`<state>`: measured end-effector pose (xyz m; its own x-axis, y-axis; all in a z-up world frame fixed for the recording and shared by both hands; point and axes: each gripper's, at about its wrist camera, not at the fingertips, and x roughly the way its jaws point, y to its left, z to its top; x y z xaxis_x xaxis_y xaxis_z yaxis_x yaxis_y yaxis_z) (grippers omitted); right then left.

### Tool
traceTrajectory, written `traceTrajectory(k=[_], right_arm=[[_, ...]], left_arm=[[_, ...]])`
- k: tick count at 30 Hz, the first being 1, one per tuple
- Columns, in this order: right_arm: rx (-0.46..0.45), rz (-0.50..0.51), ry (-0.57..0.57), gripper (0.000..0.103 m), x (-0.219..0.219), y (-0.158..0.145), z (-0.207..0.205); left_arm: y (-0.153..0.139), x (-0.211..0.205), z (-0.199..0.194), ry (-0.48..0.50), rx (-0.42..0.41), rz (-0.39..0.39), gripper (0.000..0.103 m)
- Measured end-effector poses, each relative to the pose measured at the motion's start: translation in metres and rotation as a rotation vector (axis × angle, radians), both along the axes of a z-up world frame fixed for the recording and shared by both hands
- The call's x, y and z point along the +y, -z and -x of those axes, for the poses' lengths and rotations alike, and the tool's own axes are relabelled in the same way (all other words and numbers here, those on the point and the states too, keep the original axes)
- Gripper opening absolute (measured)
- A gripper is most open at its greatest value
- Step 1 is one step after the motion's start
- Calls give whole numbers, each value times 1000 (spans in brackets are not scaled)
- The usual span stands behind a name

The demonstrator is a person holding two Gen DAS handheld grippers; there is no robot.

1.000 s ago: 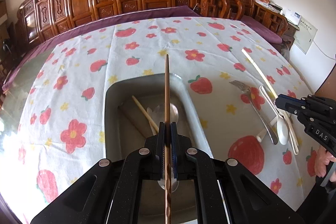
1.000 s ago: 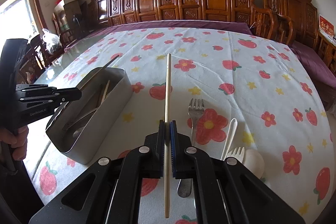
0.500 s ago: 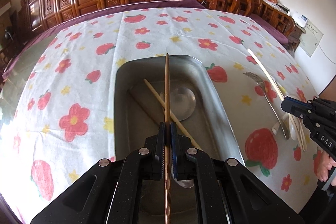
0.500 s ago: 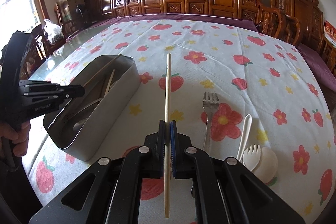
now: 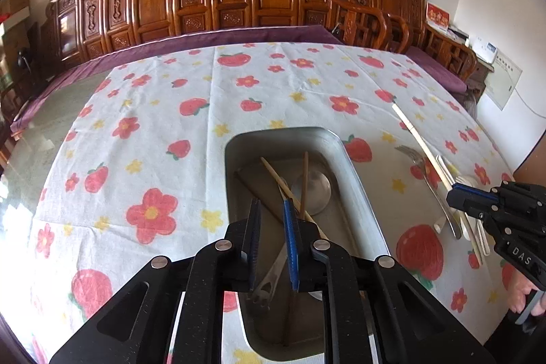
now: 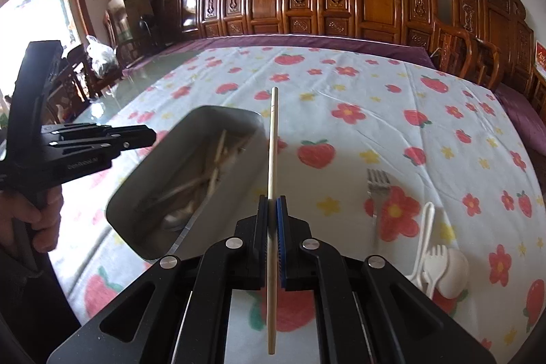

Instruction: Organize utensils

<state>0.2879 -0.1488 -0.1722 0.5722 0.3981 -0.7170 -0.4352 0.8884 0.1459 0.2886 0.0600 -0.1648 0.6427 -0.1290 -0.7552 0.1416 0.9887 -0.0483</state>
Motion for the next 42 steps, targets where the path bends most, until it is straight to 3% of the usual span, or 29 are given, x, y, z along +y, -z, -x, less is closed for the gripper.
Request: traceTrajectory(k=[10,17,25,31,37,39,42], right_arm=[[58,-102,-31,6,57,-7,-17],[113,-110,-32,6,98,11,-33],[146,-103,-46,9,109,36,-37],[94,-102,-53,9,89,23,-29],[3,-35,-36,9,42,-1,-4],[-24,-4,-15,9,19,-7,7],[-45,41,25,9,-10,-13,16]], left_arm=[[-14,34,-2,-44,-36,32,13],[-18,50,1,-64,-43,51,13],[-17,61,0,-84,-46,56,13],[-18,54,1,-72,-49,51,13],[-25,37,6,-31,-64,61,15],[-27,31,8,-23,-72,67,38],[-30,18,10,-5,-86,71,45]])
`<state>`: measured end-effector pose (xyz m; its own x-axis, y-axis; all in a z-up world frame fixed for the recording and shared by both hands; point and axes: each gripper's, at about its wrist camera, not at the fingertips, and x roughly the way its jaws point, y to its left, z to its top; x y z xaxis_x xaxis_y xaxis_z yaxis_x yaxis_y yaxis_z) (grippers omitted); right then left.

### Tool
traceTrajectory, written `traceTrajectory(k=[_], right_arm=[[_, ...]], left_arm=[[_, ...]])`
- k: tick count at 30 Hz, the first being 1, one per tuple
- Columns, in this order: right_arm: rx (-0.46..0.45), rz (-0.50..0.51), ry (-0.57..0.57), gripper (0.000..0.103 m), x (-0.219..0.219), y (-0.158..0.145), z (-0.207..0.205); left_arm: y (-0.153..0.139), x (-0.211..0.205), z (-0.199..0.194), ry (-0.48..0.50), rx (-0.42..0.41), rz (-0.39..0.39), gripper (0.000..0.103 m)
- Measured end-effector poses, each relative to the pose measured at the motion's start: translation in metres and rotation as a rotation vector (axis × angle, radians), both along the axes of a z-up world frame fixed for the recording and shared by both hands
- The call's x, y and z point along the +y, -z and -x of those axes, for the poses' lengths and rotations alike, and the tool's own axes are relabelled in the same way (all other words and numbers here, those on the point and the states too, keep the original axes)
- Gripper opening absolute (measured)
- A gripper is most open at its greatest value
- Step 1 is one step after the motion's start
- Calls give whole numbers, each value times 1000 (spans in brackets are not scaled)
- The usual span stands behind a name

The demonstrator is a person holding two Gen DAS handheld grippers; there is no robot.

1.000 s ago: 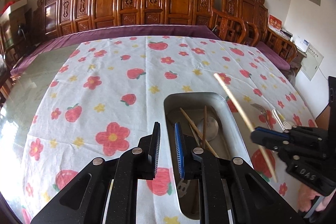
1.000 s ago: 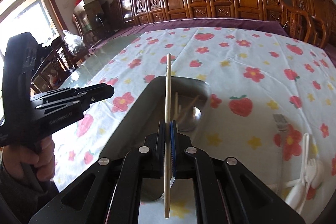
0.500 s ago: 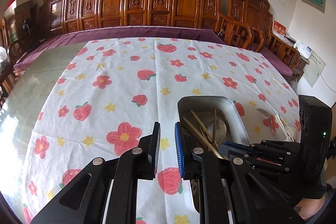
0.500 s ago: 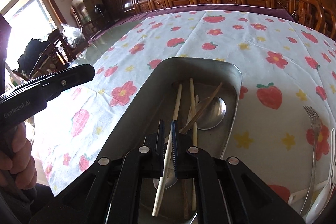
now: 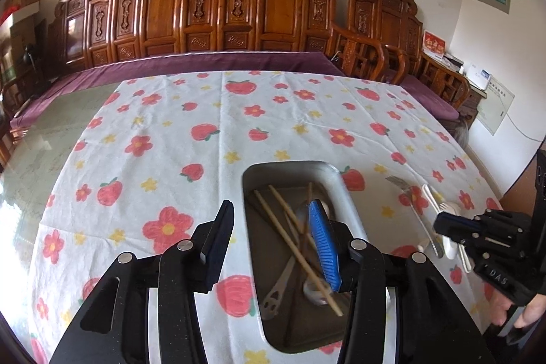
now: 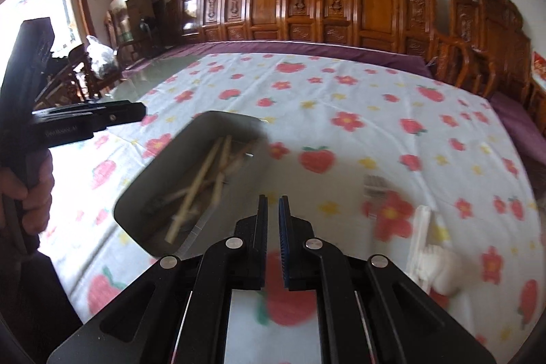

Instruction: Organize utensils

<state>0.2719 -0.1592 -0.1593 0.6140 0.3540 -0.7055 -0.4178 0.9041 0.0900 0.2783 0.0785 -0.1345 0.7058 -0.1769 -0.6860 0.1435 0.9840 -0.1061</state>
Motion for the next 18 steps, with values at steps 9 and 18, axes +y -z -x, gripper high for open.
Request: traceTrajectory(k=[9,18], right_arm=[[-31,114,179,9,-98,0,8],[29,82,230,16,-117,37,4]], left_arm=[[3,-49,6,77,-9,-4,62],[13,-76,14,125,15,-3,62]])
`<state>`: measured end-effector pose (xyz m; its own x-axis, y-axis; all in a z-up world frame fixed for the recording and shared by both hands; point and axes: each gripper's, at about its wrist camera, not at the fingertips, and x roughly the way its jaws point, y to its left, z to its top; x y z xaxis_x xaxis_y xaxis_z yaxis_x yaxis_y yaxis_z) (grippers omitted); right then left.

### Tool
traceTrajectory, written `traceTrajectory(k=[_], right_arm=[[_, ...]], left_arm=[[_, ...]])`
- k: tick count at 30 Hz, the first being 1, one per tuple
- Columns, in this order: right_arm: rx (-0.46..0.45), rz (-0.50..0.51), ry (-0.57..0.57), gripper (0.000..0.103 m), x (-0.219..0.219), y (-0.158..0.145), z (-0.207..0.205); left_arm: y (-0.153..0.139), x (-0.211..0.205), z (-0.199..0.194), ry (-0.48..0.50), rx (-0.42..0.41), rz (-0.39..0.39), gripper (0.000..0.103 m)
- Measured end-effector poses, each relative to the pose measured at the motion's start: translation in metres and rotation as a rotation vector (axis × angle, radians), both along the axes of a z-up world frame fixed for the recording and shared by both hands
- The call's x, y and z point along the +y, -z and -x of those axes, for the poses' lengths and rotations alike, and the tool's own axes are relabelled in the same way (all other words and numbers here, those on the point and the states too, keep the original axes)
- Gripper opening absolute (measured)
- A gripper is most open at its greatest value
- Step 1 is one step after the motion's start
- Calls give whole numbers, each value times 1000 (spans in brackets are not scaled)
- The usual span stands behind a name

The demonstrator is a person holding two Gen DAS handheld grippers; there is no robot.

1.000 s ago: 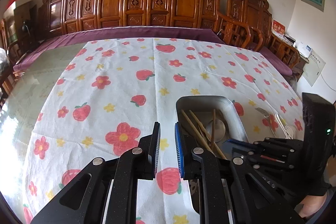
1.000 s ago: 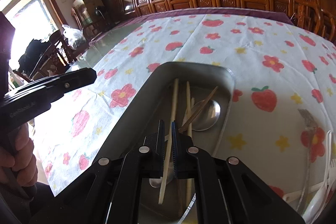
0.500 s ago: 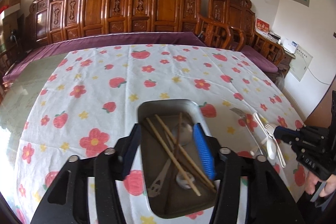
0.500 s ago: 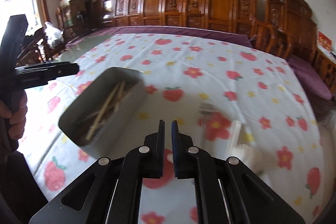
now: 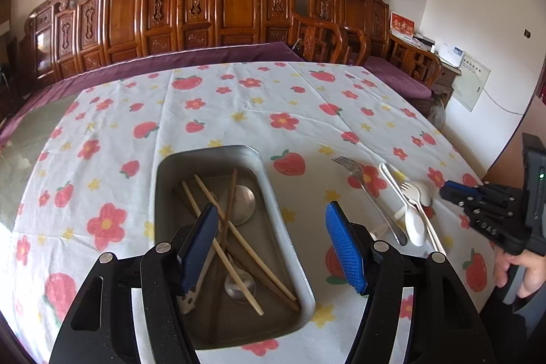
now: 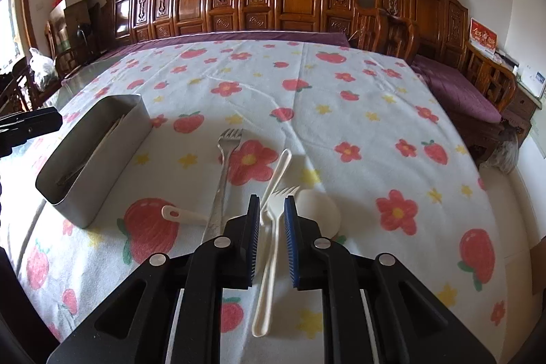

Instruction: Organize utensils

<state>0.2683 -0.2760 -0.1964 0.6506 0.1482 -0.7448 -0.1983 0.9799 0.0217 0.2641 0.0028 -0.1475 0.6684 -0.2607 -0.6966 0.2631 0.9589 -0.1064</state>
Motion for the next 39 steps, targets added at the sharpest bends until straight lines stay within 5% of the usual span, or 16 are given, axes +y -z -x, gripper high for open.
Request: traceTrajectory(k=[10,17,23,39], right_arm=[[98,24,-33,18,15,36,-7],[150,-73,-38,32,9,43,-16],[203,-159,-43,32,8,49,-21],[201,-258,-119,3,17,36,-17]], left_arm=[[10,-40,16,90,1,-10,62],[13,-52,23,115,-1,-31,62],[15,-54,22,118,2,-34,62],[24,-63,25,116,-4,-105,62]])
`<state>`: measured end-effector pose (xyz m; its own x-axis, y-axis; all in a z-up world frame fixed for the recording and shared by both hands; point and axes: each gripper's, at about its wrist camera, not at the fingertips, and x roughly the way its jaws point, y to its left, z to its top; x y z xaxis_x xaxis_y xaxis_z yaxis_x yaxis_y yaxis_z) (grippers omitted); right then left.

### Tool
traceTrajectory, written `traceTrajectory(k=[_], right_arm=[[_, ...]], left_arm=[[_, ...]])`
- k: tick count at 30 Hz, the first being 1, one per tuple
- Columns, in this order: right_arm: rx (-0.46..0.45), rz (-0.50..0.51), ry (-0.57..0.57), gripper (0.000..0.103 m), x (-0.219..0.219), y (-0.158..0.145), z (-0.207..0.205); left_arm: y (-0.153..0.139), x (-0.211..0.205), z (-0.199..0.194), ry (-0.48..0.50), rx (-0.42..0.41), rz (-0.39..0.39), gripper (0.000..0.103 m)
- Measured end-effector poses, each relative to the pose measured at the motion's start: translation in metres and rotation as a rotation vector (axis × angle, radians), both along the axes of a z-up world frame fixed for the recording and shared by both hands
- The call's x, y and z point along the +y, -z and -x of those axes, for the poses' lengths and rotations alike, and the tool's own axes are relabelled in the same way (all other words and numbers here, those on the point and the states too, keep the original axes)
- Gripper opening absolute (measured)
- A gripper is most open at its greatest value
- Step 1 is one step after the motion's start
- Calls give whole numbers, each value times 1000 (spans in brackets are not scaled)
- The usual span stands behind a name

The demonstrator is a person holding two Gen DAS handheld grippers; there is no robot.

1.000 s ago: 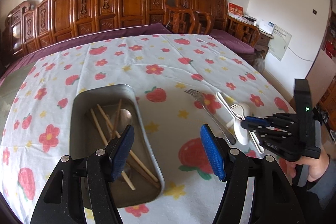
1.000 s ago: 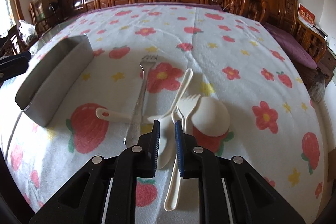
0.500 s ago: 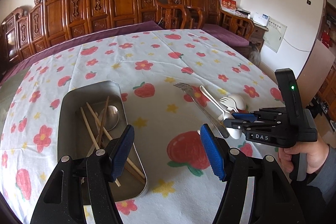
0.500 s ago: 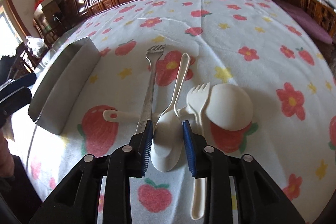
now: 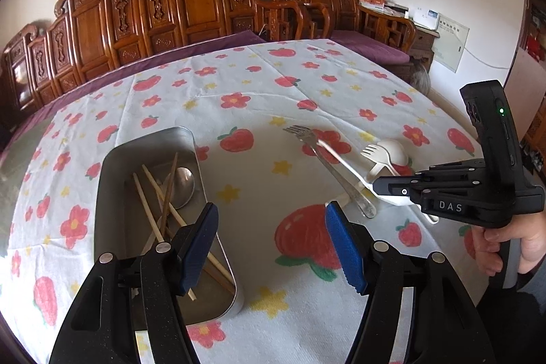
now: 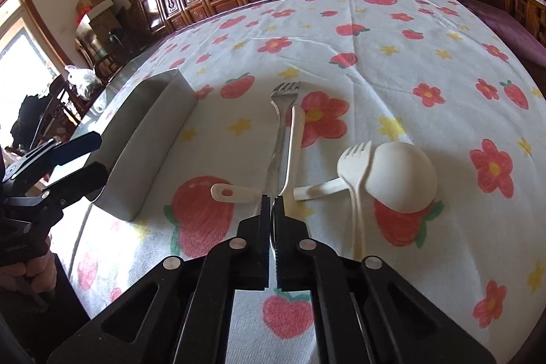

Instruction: Organize utensils

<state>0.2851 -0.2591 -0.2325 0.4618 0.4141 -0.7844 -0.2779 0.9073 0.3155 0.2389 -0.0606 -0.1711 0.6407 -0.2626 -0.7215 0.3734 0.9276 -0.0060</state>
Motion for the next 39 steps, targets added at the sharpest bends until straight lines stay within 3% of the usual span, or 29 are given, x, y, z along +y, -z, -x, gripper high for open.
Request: traceTrajectory(k=[11,16,21,26,35,38,39], right_arm=[[-20,23,-14,3,-4,-2,3],[-52,-9,40,2,-26,-13,3],[-83,28,83,3,-45,-18,1],[-96,46,128,2,-68,-19,-3],[-87,54,155,3,-81,-15,-7],[-88,46,154,3,-80,-16,-8],[-88,45,153,3,-79,-16,-8]], left_arm=[[3,-4,-1,-6,-1,-22,62],[2,-13,-5,-4,-11,-56,62],[5,-29,-16,6,1,-87,62],[14,-50,-37,9,48,-54,62],[41,-88,-81,2,152,-8,46],[49,-97,-92,-9,174,-19,43],[52,-101,-96,-17,183,-37,36]])
